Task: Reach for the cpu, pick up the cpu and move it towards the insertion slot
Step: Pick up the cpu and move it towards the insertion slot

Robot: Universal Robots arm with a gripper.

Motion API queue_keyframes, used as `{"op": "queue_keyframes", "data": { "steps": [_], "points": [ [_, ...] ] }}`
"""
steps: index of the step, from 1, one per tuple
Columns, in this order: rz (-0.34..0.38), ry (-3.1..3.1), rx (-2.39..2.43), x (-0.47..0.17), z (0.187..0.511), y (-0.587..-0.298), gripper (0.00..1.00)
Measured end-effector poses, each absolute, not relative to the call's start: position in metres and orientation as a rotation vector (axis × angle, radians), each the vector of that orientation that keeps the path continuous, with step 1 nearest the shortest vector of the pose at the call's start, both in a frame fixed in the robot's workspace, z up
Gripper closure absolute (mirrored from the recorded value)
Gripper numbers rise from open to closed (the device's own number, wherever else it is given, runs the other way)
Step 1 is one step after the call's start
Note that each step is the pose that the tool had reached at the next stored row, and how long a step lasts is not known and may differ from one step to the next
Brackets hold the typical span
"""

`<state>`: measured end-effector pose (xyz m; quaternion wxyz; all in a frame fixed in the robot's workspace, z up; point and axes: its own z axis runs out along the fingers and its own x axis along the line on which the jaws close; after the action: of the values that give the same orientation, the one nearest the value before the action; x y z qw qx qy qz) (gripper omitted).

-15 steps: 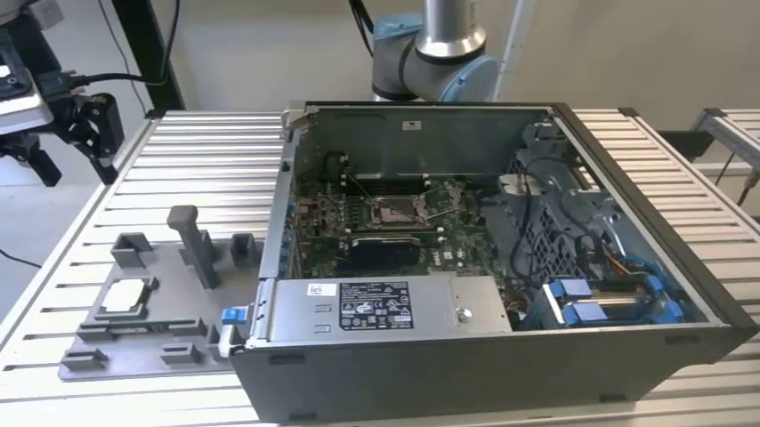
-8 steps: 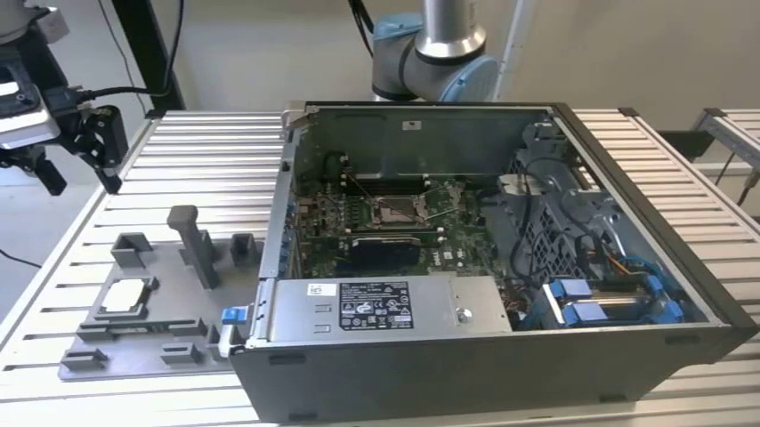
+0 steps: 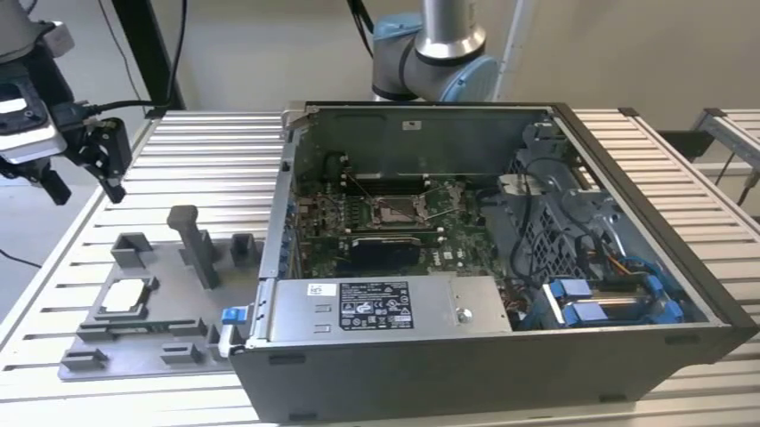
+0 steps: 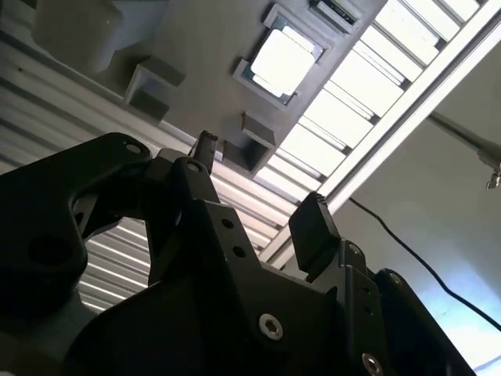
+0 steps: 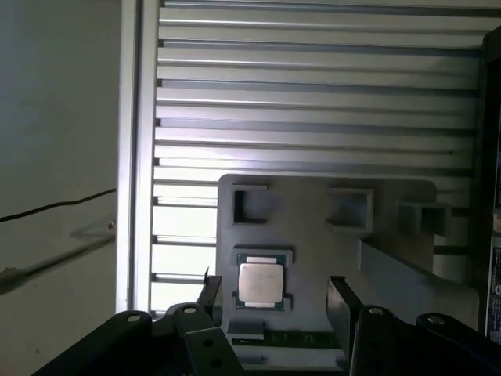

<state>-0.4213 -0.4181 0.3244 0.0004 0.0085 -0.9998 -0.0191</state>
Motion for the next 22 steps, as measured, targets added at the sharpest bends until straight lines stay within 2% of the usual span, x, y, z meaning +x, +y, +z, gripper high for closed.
{"op": "queue_keyframes", "data": {
  "steps": [22],
  "points": [
    [-0.06, -3.14, 0.026, -0.421, 0.293, -0.42, 0.0]
  ]
}}
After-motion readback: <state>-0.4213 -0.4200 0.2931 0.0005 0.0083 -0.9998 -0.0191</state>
